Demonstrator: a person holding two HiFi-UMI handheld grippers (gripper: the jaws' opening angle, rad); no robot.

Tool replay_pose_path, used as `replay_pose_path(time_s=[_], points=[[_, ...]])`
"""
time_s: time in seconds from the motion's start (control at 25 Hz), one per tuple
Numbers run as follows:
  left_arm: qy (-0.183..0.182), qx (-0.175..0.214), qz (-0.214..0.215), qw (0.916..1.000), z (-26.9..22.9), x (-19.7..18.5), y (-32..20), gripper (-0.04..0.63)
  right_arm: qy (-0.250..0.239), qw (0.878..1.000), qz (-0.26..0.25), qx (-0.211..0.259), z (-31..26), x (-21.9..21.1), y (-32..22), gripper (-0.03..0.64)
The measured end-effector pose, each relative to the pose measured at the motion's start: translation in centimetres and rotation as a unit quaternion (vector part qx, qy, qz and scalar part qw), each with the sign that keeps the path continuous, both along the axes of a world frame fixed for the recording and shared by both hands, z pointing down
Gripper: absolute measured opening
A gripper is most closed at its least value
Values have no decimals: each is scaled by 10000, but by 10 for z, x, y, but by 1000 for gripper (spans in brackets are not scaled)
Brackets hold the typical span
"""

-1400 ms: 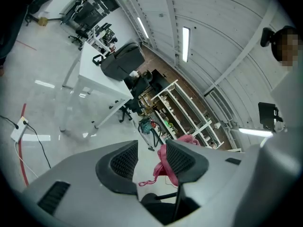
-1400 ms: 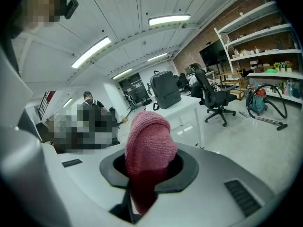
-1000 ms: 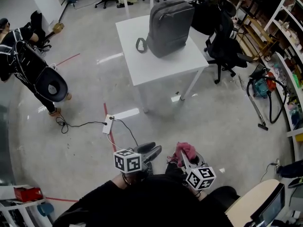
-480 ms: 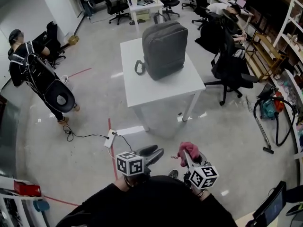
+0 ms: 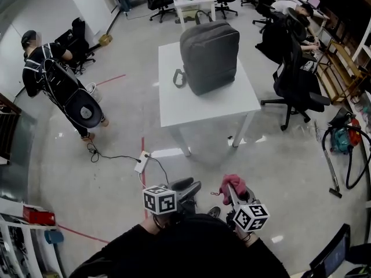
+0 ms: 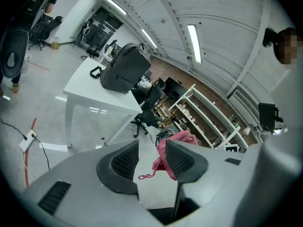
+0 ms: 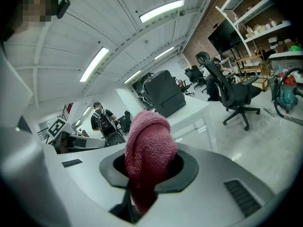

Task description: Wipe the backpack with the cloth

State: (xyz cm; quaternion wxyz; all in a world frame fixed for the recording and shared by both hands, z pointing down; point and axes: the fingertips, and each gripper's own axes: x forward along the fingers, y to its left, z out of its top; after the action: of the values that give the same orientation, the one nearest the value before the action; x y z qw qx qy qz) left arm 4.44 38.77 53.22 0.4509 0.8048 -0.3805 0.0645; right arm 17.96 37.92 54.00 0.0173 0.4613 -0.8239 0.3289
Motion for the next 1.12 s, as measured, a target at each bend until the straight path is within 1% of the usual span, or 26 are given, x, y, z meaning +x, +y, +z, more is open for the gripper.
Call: replay_pose_path(time_s=[0.28,0.4,0.48,0.56,0.76,0.92,1.12], points=[[-1,-47,256,9997,8,15,-19,192,20,9998,165,-140,11,13,-15,92],[48,-77,319,9994,11,16,-36,192,98,9994,302,-154,11,17,-29,94],[80,-56,434,9990,12,16,-48,192,165,9988,442,-147,11,20,-40,92],[147,-39,517,9985,13,12,-61,192,224,9982,522,-187,14,15,-52,92],[324,-40,334,9989,14,-23,-110,192,425,9978,441,-257,16,-17,-88,92],[423,3,452,9981,11,-44,-144,192,551,9968,494,-289,14,-42,-120,92],[560,-134,420,9975,27,-82,-180,192,789,9955,336,-399,23,-85,-151,92]])
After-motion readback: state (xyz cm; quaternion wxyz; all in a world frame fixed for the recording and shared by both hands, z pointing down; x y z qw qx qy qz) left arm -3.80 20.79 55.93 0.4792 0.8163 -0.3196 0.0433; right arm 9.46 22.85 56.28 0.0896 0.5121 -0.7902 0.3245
